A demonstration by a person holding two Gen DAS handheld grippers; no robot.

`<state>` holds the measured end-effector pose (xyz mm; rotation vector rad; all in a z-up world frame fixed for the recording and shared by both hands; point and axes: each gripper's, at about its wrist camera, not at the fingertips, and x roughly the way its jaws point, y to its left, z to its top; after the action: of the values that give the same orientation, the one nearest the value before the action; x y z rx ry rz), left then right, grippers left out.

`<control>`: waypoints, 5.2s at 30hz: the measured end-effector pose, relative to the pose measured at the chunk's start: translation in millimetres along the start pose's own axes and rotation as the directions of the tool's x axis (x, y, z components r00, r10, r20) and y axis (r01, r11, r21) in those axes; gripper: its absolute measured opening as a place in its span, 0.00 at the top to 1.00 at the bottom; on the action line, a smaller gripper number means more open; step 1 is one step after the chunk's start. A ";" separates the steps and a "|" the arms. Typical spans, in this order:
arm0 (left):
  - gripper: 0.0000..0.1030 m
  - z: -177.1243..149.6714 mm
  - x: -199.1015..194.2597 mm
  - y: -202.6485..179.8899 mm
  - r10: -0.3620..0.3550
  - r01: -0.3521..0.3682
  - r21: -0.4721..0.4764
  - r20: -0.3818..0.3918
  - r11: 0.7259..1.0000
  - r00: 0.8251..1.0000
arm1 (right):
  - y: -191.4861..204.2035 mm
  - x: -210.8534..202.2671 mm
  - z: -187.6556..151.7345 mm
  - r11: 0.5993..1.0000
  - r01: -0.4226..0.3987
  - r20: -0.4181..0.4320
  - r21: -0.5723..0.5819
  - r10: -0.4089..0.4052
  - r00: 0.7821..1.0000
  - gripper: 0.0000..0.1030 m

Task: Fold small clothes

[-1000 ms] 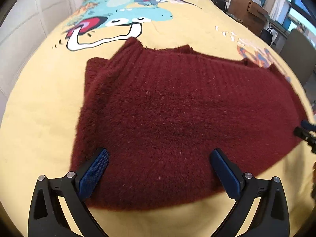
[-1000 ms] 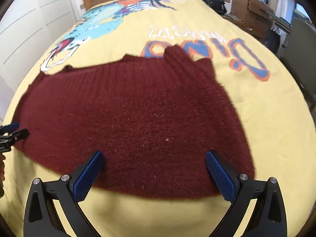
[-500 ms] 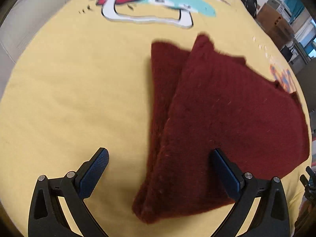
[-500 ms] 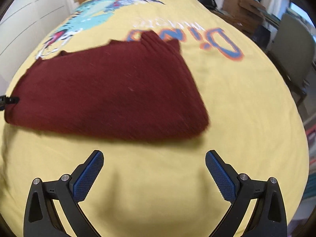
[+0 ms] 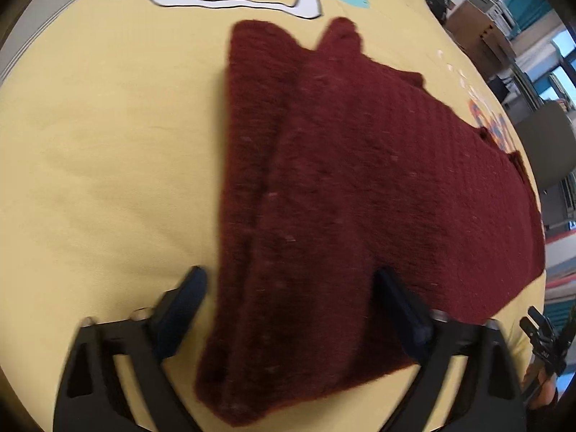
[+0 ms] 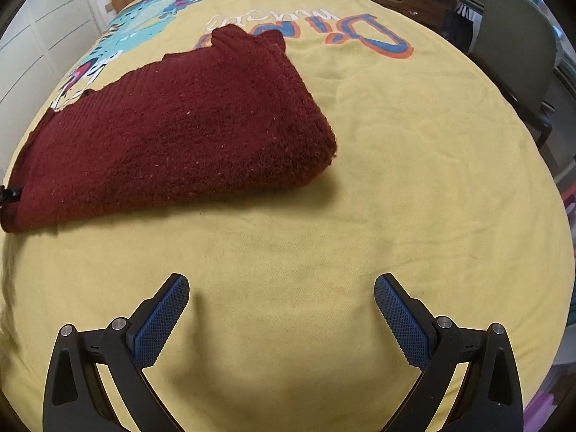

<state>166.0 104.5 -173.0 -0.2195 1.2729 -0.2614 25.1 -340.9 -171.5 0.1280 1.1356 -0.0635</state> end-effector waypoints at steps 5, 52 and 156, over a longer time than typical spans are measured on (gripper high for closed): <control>0.69 4.6 -13.0 -14.3 -0.033 0.033 -0.011 -0.014 0.999 0.999 | -4.5 -5.1 2.8 1.000 0.001 0.006 0.016 -0.001 1.000 0.00; 0.23 30.3 38.8 -335.6 0.009 0.009 0.322 -0.055 0.947 0.998 | -76.4 -46.7 37.5 0.994 0.052 0.031 0.091 -0.055 0.998 0.00; 0.29 48.9 90.2 -256.5 -0.029 0.042 0.160 -0.078 0.986 0.997 | -25.8 54.9 123.8 0.901 -0.383 -0.168 0.203 0.417 0.893 0.37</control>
<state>219.1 -166.4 -163.3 -0.0941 1.3158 -0.4052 156.6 -382.3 -171.6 0.5270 1.2919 0.2309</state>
